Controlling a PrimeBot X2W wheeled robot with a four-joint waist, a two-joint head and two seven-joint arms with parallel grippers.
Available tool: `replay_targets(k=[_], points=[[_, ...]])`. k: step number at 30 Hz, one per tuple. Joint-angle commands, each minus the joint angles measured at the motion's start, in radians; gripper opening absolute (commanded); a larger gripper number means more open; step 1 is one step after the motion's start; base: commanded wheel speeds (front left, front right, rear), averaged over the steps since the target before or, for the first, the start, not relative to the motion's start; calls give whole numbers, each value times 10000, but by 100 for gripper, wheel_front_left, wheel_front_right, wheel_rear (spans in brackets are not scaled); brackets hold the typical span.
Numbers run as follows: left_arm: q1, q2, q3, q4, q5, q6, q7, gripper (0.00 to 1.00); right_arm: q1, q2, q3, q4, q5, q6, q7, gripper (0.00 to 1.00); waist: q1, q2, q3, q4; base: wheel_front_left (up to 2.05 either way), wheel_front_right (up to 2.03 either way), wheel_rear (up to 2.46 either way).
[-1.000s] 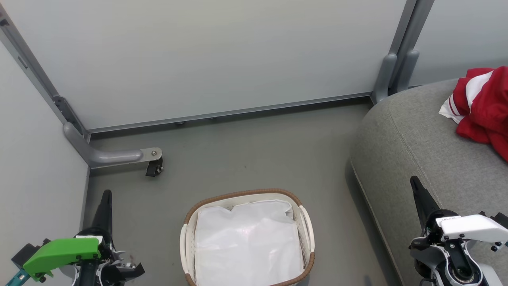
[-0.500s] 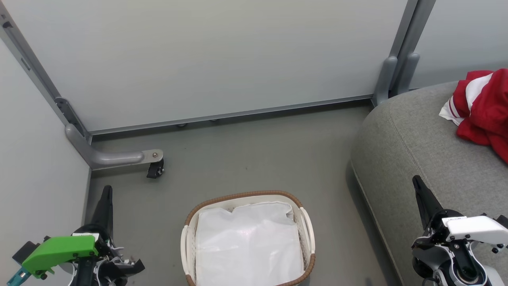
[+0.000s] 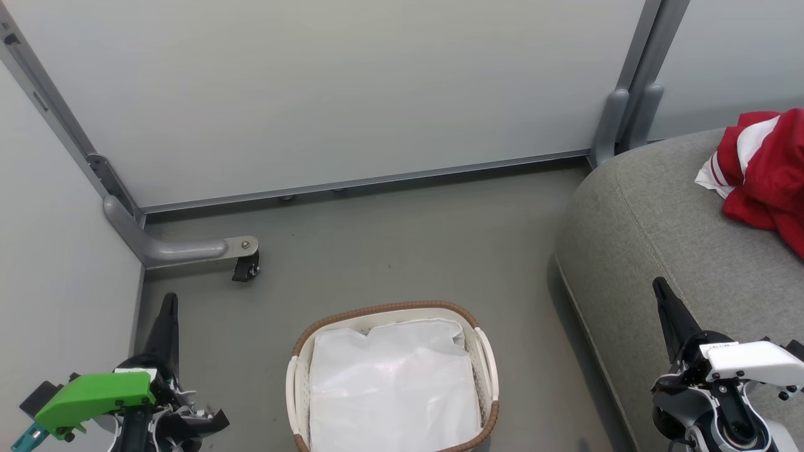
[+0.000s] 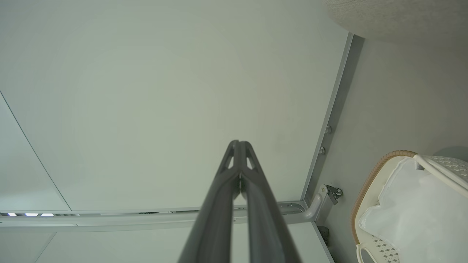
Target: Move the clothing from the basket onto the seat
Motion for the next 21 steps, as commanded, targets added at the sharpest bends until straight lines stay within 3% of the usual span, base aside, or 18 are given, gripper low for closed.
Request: replay_targets(k=[1,21], points=[[-109,70,-4,-19,-41,-62,36,0,114,-62,-20,-31,32,0,15,0,0,0,0,0,0,0,0],[-108,70,-4,-19,-41,-61,34,0,114,-62,-19,-31,33,0,14,0,0,0,0,0,0,0,0]])
